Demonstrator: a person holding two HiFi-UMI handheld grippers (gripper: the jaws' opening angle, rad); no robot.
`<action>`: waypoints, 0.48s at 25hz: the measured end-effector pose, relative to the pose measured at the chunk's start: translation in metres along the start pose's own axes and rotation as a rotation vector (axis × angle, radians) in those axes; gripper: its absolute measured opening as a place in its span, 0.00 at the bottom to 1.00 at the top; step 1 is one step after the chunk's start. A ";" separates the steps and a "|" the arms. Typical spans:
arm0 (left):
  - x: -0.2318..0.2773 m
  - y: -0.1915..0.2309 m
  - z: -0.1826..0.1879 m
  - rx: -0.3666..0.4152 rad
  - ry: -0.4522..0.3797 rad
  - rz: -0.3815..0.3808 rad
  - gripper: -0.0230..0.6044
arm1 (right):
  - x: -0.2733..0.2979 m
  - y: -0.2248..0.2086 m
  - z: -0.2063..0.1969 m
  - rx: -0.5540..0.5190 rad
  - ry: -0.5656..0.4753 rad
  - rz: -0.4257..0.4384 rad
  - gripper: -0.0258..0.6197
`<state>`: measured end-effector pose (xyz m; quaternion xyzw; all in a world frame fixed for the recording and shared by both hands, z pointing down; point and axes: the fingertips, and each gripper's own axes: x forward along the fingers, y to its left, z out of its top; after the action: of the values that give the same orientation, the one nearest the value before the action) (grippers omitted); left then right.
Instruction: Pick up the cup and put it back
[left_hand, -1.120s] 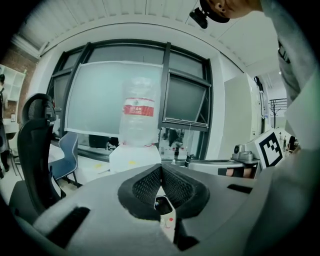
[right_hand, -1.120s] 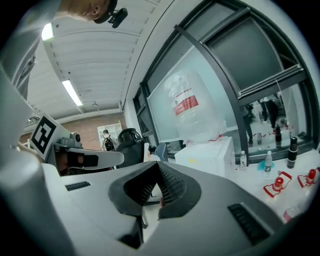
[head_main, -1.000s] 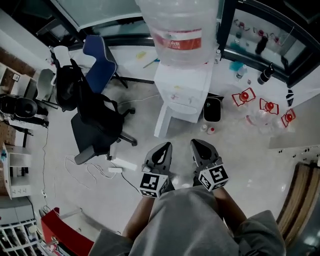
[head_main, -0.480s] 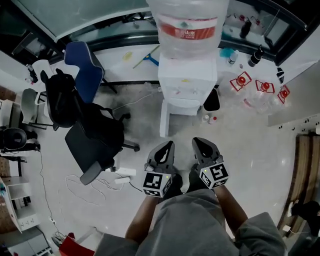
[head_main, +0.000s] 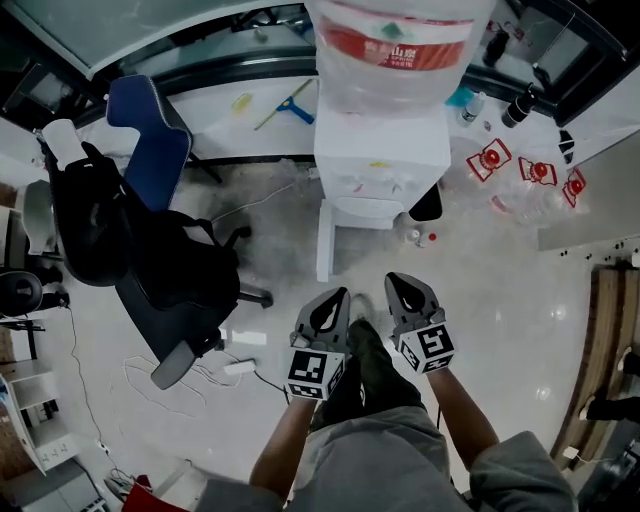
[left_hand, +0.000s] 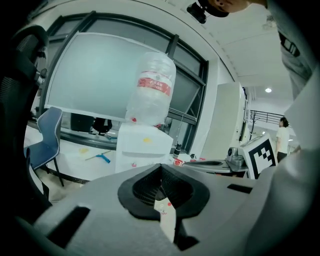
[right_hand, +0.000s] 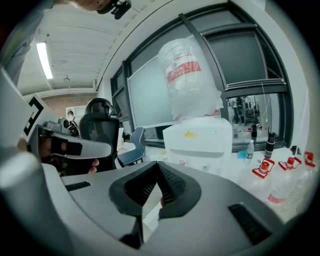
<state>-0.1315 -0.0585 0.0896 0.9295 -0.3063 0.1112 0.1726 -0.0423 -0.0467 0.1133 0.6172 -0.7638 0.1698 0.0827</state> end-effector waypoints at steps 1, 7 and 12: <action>0.007 0.005 -0.003 -0.004 0.006 0.003 0.05 | 0.007 -0.005 -0.004 0.002 0.003 -0.003 0.06; 0.046 0.033 -0.022 -0.004 0.025 0.017 0.05 | 0.049 -0.028 -0.030 -0.002 0.018 0.003 0.06; 0.082 0.055 -0.064 -0.020 0.003 0.003 0.05 | 0.093 -0.048 -0.090 -0.006 0.021 -0.030 0.06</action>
<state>-0.1071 -0.1189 0.1877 0.9272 -0.3085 0.1099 0.1820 -0.0245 -0.1080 0.2355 0.6266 -0.7540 0.1727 0.0954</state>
